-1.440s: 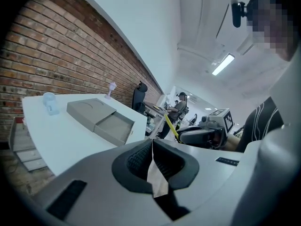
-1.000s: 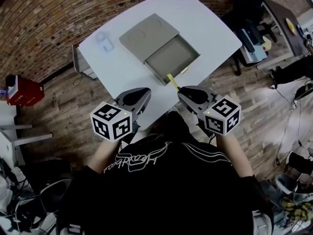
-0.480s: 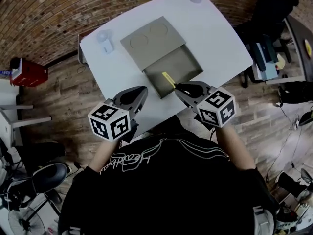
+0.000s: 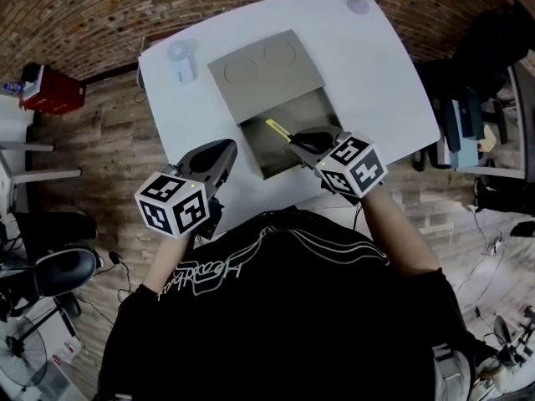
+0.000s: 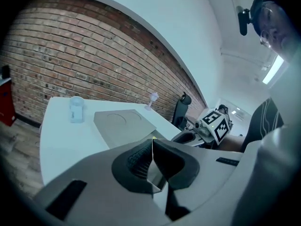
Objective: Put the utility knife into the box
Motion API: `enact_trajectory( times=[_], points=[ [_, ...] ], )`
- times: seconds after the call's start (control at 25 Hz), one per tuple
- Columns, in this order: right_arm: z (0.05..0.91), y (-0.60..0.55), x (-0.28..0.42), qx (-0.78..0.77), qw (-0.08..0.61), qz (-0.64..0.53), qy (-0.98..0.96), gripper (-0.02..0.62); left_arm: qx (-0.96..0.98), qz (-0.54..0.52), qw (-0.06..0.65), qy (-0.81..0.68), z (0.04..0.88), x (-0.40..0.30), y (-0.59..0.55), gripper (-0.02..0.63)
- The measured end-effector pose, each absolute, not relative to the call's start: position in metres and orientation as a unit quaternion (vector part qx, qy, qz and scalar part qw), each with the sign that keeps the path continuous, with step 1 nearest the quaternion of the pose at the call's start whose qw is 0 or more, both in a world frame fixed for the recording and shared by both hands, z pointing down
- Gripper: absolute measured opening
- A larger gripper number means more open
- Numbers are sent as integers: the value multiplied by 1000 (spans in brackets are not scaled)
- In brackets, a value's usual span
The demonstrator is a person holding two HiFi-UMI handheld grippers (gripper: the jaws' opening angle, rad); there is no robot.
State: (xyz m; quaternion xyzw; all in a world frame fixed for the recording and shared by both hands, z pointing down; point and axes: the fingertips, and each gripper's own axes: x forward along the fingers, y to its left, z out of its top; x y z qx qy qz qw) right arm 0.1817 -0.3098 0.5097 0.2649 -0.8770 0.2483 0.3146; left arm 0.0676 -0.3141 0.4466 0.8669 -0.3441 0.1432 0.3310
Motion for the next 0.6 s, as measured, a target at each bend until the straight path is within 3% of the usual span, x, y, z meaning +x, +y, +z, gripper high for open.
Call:
enact_trajectory(
  times=[0.6],
  points=[
    [570,-329,176,151,454,169,-861,69,806,85,337,-479,451,8,-314,31]
  ],
)
